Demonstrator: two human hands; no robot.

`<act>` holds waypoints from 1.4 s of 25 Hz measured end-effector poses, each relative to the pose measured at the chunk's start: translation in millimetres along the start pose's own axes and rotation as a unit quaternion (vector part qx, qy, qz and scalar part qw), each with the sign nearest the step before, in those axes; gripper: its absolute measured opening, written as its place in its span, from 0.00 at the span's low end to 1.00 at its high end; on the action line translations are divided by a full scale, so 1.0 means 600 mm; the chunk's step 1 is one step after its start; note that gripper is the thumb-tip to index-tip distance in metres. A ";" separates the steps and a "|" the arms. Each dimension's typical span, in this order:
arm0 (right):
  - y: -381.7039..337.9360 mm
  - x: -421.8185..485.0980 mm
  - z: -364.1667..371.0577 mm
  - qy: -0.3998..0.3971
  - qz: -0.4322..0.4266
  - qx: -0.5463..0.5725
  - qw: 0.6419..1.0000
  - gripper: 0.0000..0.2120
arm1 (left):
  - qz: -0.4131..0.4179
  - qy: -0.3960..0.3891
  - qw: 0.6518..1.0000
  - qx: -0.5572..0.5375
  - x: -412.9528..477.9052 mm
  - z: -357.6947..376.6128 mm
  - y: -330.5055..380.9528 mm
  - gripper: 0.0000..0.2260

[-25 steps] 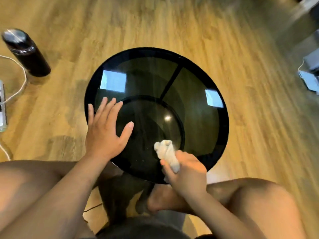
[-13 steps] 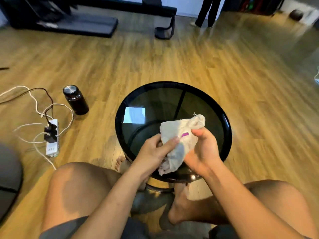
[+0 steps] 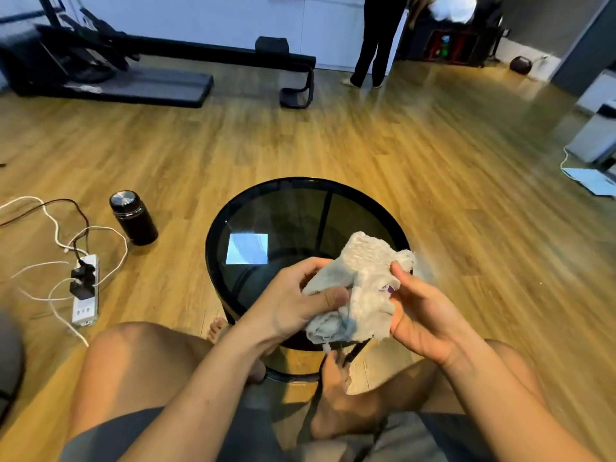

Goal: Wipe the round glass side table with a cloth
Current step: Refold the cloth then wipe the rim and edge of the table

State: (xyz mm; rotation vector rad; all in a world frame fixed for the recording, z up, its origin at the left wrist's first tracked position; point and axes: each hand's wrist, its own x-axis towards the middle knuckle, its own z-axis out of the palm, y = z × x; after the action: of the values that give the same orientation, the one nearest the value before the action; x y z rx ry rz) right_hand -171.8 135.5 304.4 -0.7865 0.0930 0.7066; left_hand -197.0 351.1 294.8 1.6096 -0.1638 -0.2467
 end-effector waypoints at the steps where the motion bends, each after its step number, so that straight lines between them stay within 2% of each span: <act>1: 0.000 -0.001 0.000 -0.011 0.000 -0.004 1.000 0.29 | -0.013 0.025 0.999 -0.033 -0.001 -0.001 0.002 0.16; 3: 0.000 0.001 -0.004 -0.014 -0.012 -0.015 1.000 0.32 | -0.059 0.093 0.991 -0.077 0.003 -0.002 0.006 0.14; 5: 0.002 0.006 0.004 -0.017 0.001 -0.013 1.000 0.33 | -0.097 0.124 0.980 -0.120 0.004 -0.006 0.005 0.15; 9: 0.016 0.027 0.013 0.012 0.047 -0.062 0.997 0.30 | -0.088 0.074 0.972 -0.203 0.003 -0.012 -0.001 0.12; 11: 0.014 0.031 0.017 0.055 0.018 -0.094 0.994 0.28 | -0.066 0.072 0.978 -0.184 0.002 -0.016 -0.003 0.16; 14: 0.013 0.030 0.020 0.056 0.012 -0.127 0.990 0.30 | -0.027 0.070 0.994 -0.077 0.000 -0.019 0.000 0.24; 16: 0.019 0.034 0.017 0.071 -0.003 -0.213 0.974 0.28 | -0.014 0.061 0.997 -0.045 -0.002 -0.018 -0.001 0.24; 17: 0.020 0.035 0.016 0.080 -0.020 -0.232 0.969 0.27 | -0.018 0.070 0.995 -0.065 -0.002 -0.018 -0.002 0.22; 19: 0.017 0.030 0.010 0.061 -0.037 -0.161 0.984 0.28 | -0.047 0.104 0.982 -0.151 -0.001 -0.020 -0.001 0.15; 22: 0.028 0.022 0.000 0.022 0.032 -0.042 0.998 0.34 | -0.054 0.101 0.973 -0.202 0.000 -0.028 -0.009 0.13; 24: 0.041 0.021 -0.003 0.007 0.099 -0.079 0.992 0.36 | -0.043 0.060 0.981 -0.178 -0.003 -0.026 -0.015 0.18; 27: 0.034 0.030 -0.007 0.029 0.055 -0.124 0.990 0.30 | -0.031 0.040 0.980 -0.193 -0.002 -0.026 -0.033 0.24; 29: 0.032 0.042 -0.003 0.062 0.040 -0.101 0.992 0.25 | -0.027 0.056 0.989 -0.131 0.009 -0.036 -0.046 0.24; 31: 0.034 0.065 -0.005 0.095 0.044 -0.132 0.986 0.19 | -0.046 0.085 0.995 0.021 0.032 -0.059 -0.064 0.21; 35: -0.018 0.141 0.006 0.228 -0.004 -0.305 0.925 0.12 | -0.068 0.199 0.949 0.236 0.095 -0.152 -0.101 0.21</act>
State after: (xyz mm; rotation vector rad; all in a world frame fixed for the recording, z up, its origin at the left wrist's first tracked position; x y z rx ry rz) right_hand -100.7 179.3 285.6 -1.5450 0.3005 0.5307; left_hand -121.4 427.9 235.1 2.1149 0.2187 0.0227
